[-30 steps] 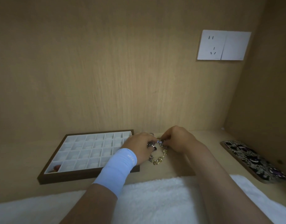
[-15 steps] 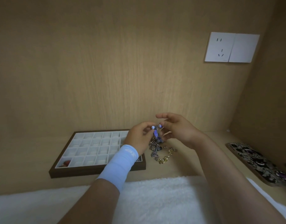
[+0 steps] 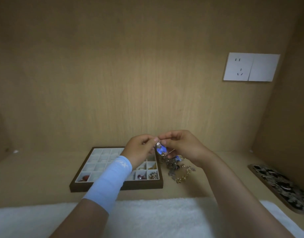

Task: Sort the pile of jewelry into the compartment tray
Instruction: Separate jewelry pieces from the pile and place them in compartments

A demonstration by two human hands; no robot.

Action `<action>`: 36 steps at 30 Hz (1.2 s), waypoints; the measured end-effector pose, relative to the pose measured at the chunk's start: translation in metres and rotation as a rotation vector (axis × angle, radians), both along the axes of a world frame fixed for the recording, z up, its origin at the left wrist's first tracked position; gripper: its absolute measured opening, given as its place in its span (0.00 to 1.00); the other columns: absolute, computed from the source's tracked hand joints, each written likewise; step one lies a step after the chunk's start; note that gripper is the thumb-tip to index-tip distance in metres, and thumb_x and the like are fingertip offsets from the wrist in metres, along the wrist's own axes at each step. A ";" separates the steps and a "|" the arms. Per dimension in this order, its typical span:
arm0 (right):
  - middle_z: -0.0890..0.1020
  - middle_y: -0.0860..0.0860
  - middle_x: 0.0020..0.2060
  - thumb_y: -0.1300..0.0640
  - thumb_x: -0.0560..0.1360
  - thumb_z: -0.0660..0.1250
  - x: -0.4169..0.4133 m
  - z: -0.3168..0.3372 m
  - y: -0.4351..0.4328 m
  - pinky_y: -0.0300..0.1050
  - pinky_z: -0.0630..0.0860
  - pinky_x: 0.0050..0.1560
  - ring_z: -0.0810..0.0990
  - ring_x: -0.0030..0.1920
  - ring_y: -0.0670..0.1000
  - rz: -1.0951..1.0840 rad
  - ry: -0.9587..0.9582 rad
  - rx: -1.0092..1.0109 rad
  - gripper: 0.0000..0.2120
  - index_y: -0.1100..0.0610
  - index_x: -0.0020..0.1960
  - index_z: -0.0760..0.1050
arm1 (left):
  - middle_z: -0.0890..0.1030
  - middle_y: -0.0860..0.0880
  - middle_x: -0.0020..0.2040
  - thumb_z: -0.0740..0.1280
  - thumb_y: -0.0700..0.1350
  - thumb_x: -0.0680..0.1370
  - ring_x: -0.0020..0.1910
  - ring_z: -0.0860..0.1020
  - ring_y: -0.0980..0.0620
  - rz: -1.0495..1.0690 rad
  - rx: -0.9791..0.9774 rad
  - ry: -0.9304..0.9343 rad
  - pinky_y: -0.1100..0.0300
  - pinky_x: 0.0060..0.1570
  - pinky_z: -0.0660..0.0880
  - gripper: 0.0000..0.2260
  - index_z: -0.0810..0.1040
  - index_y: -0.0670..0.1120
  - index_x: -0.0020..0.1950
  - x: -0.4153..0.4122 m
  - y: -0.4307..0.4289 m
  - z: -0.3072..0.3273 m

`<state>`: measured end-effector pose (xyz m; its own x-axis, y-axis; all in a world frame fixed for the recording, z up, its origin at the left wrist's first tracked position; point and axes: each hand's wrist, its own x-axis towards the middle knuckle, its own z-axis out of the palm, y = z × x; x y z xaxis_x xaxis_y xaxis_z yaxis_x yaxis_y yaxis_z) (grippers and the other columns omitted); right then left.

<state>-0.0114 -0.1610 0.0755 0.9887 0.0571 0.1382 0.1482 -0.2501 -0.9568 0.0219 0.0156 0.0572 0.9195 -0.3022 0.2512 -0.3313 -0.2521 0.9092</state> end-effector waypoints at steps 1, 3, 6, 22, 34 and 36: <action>0.85 0.58 0.39 0.65 0.77 0.69 -0.001 0.001 0.006 0.43 0.81 0.35 0.81 0.33 0.52 0.011 0.005 0.013 0.08 0.62 0.56 0.81 | 0.85 0.46 0.43 0.65 0.48 0.80 0.38 0.81 0.52 0.003 -0.027 0.042 0.58 0.44 0.78 0.07 0.83 0.50 0.46 -0.002 0.007 0.000; 0.84 0.57 0.37 0.66 0.78 0.69 -0.002 0.001 0.019 0.40 0.79 0.31 0.81 0.29 0.49 0.042 0.012 0.034 0.08 0.63 0.56 0.80 | 0.84 0.46 0.42 0.65 0.47 0.81 0.36 0.80 0.52 -0.006 -0.059 0.104 0.59 0.41 0.78 0.08 0.82 0.49 0.46 -0.008 0.022 -0.001; 0.84 0.57 0.36 0.66 0.78 0.68 -0.002 -0.002 0.036 0.41 0.80 0.32 0.82 0.29 0.48 0.106 0.048 0.057 0.08 0.63 0.57 0.80 | 0.83 0.49 0.37 0.65 0.47 0.81 0.34 0.78 0.52 0.006 -0.103 0.155 0.57 0.41 0.76 0.09 0.83 0.48 0.45 -0.015 0.044 -0.005; 0.87 0.55 0.38 0.58 0.77 0.72 -0.009 -0.025 0.083 0.41 0.74 0.31 0.76 0.26 0.49 0.076 0.068 -0.168 0.06 0.60 0.47 0.85 | 0.84 0.51 0.37 0.70 0.42 0.76 0.32 0.78 0.57 0.113 -0.016 0.104 0.71 0.32 0.71 0.03 0.83 0.48 0.48 -0.023 0.089 -0.033; 0.82 0.46 0.30 0.56 0.78 0.71 -0.019 -0.008 0.077 0.32 0.68 0.25 0.71 0.23 0.43 0.097 0.106 -0.303 0.06 0.57 0.48 0.85 | 0.84 0.56 0.36 0.71 0.44 0.76 0.35 0.80 0.62 0.035 0.074 0.024 0.63 0.45 0.75 0.06 0.81 0.53 0.52 -0.030 0.092 -0.034; 0.85 0.52 0.37 0.58 0.76 0.73 -0.018 -0.011 0.078 0.34 0.69 0.26 0.73 0.25 0.46 0.127 0.110 -0.258 0.06 0.57 0.52 0.85 | 0.84 0.55 0.35 0.71 0.46 0.76 0.35 0.80 0.60 0.053 0.046 0.026 0.60 0.47 0.76 0.07 0.79 0.54 0.53 -0.029 0.092 -0.035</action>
